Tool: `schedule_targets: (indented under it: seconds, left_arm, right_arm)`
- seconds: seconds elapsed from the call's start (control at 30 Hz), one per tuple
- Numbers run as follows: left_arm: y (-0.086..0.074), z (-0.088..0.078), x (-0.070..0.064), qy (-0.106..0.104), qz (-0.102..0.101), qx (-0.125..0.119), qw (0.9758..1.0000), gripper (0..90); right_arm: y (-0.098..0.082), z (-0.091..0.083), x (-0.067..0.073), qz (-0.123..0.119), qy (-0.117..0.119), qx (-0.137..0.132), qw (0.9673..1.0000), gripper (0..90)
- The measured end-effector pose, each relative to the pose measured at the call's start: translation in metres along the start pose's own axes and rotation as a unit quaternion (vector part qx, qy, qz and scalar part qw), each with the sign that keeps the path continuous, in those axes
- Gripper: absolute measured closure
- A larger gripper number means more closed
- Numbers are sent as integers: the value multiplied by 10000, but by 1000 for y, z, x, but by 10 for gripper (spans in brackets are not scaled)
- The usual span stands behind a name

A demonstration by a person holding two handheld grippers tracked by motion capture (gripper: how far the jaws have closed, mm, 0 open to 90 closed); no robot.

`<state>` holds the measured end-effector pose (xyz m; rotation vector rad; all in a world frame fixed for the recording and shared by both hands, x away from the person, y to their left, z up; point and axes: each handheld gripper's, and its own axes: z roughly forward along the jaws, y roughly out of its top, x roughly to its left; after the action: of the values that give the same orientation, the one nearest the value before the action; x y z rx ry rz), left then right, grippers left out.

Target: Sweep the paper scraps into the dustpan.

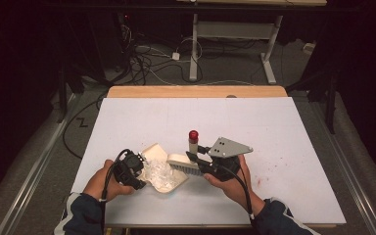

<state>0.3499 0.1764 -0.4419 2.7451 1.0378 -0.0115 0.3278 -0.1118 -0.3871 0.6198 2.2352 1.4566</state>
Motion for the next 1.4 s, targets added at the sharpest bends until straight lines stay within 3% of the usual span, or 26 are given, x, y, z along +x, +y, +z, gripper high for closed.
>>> schedule_targets:
  seconds: [0.1, 0.2, 0.33, 0.6, 1.1, 1.23, 1.33, 1.4]
  left_arm:
    - [0, 0, 2, -6, -10, -41, 10000, 631]
    - [1, 1, 2, 0, -12, -44, 10000, 631]
    - [1, 1, 3, -4, -32, -88, 10000, 631]
    - [0, 2, 6, -40, -169, -276, 9995, 631]
    - [-7, 1, 14, 76, -481, -472, 9977, 631]
    - [-11, 0, 18, 172, -683, -599, 9957, 631]
    - [-14, -3, 23, 86, -805, -794, 9936, 630]
    - [-16, -3, 26, 178, -909, -809, 9924, 630]
  right_arm:
    - [2, -6, -5, 136, 96, -69, 9998, 708]
    - [5, -14, -10, 59, -72, -133, 9999, 708]
    - [9, -27, -22, 138, -228, -200, 9994, 708]
    - [11, -60, -47, 248, -389, -240, 9986, 708]
    - [-17, -127, -82, 329, -419, 351, 9980, 708]
    - [-23, -138, -86, 368, -312, 442, 9979, 708]
    - [-26, -146, -89, 346, -240, 564, 9975, 708]
    - [-27, -151, -91, 373, -193, 620, 9972, 708]
